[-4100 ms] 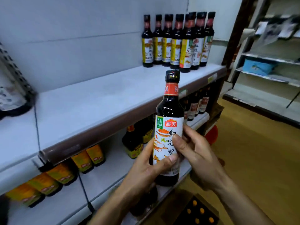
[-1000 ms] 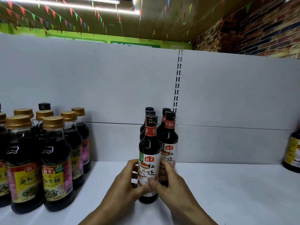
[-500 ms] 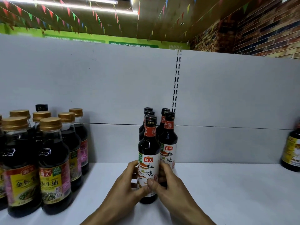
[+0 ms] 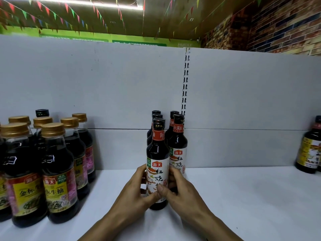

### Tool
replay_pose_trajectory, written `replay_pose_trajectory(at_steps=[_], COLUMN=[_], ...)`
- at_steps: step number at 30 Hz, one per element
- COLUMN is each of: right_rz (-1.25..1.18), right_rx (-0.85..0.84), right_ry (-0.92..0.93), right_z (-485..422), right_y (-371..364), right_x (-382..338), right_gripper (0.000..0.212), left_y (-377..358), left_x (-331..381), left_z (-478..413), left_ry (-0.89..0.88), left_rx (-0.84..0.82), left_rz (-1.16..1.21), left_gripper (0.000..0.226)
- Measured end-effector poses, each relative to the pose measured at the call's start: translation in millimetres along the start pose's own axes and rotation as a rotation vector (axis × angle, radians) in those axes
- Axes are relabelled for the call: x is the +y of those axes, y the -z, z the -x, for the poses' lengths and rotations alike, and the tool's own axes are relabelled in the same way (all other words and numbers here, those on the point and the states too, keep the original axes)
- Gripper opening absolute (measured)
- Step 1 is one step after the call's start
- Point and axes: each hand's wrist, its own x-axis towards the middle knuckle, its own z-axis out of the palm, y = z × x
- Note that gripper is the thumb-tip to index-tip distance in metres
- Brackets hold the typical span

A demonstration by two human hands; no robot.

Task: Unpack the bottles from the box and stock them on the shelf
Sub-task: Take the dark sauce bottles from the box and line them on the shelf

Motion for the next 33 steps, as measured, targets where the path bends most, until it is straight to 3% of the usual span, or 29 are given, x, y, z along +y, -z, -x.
replay_pose_trajectory(at_steps=[5,9,16,19,24,33], right_rz=[0.044,0.066,0.122,0.126,0.136,0.142], right_rx=[0.011,0.042,0.087,0.082,0.121,0.308], right_ry=[0.012,0.009,0.007,0.016,0.020,-0.109], right_z=[3,7,26,44,75,163], right_y=[3,9,33,43,62,131], right_x=[0,-1,-24,-31,-33,-7], right_gripper=[0.054,0.055,0.053,0.052,0.046,0.041], left_y=[2,6,7,7,-10,-130], left_x=[0,0,23,40,75,129], left_z=[0,1,14,21,34,53], left_ry=[-0.016,-0.053,-0.258,-0.363,-0.474,-0.527], left_rx=[0.012,0.134,0.278,0.217,0.048,-0.132], left_rz=[-0.024,-0.141,-0.228,-0.285,-0.368,-0.206], left_gripper=[0.069,0.081,0.045,0.033,0.036,0.045])
